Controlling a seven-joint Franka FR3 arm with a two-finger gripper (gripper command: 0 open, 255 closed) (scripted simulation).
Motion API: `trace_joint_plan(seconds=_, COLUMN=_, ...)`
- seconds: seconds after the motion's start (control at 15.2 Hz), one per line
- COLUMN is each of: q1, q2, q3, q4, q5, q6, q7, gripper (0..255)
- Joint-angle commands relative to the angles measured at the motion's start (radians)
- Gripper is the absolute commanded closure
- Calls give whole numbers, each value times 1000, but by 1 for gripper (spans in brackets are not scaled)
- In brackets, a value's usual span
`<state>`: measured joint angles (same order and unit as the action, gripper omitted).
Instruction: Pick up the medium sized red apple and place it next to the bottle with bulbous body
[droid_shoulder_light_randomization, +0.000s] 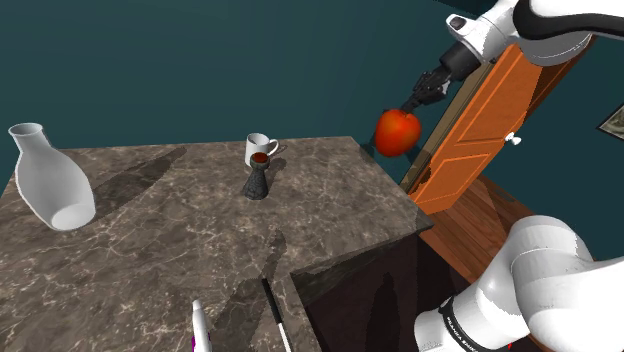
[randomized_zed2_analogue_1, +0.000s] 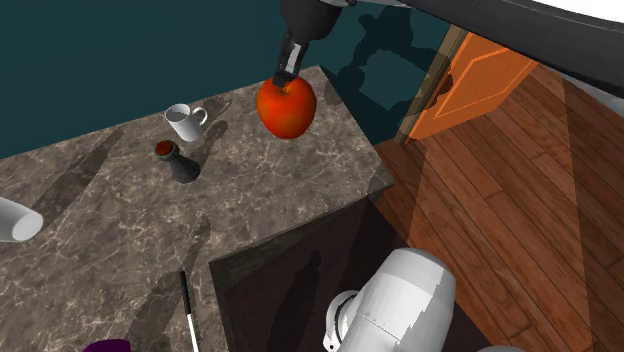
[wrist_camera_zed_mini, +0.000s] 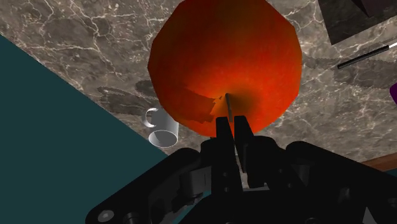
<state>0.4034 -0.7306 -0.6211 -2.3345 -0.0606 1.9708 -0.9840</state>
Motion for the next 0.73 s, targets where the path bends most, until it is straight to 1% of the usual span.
trace_joint_plan(seconds=0.0, q1=4, q2=4, q3=7, q4=28, q5=4, q6=-24, q7=7, gripper=255)
trace_joint_plan(seconds=0.66, q1=23, q2=27, q3=32, q4=174, q5=23, q6=-145, q7=31, gripper=255)
